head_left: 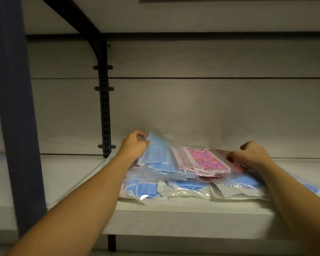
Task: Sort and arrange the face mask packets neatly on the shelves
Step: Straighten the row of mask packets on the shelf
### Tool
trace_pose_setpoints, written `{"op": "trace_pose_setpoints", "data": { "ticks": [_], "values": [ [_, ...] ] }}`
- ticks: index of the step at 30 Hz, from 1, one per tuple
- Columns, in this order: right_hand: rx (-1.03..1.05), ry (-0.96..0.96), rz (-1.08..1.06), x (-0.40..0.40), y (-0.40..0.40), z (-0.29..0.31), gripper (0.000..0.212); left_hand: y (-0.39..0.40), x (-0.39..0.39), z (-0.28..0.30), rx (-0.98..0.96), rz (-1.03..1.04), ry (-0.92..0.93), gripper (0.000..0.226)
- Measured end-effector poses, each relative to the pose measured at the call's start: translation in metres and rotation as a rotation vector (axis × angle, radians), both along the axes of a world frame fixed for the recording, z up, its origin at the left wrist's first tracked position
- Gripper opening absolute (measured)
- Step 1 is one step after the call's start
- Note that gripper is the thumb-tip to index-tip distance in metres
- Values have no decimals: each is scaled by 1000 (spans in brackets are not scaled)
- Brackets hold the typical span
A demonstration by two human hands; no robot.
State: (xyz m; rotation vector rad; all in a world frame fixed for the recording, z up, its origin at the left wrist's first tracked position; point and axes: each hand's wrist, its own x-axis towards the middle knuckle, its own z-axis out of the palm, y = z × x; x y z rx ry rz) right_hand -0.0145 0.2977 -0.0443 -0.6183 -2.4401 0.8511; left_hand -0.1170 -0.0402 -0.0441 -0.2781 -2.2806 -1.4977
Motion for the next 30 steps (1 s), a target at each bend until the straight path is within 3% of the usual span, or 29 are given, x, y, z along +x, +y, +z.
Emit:
{"op": "trace_pose_setpoints", "data": {
  "ticks": [3, 6, 10, 13, 15, 21, 26, 30],
  "values": [
    [-119, 181, 16, -1, -4, 1, 63, -1, -6, -1, 35, -11, -37, 32],
    [-332, 325, 46, -4, -1, 2, 76, -2, -9, -3, 108, -48, -88, 48],
    [-585, 332, 216, -2, 3, 5, 86, -3, -5, -4, 195, -164, -198, 75],
    [-586, 172, 356, 3, -6, 3, 43, -2, -3, -5, 169, -215, -217, 89],
    [-557, 122, 361, 1, -8, 3, 28, -3, -2, -4, 160, -244, -223, 87],
    [-724, 283, 314, 2, -4, 6, 24, -6, 10, -2, 134, -307, -149, 72],
    [-884, 500, 314, 0, 2, 8, 32, -13, 24, 8, 291, -276, -59, 78],
    [-767, 686, 259, 2, -3, 12, 29, -24, 44, 19, 396, -132, 31, 59]
  ]
}}
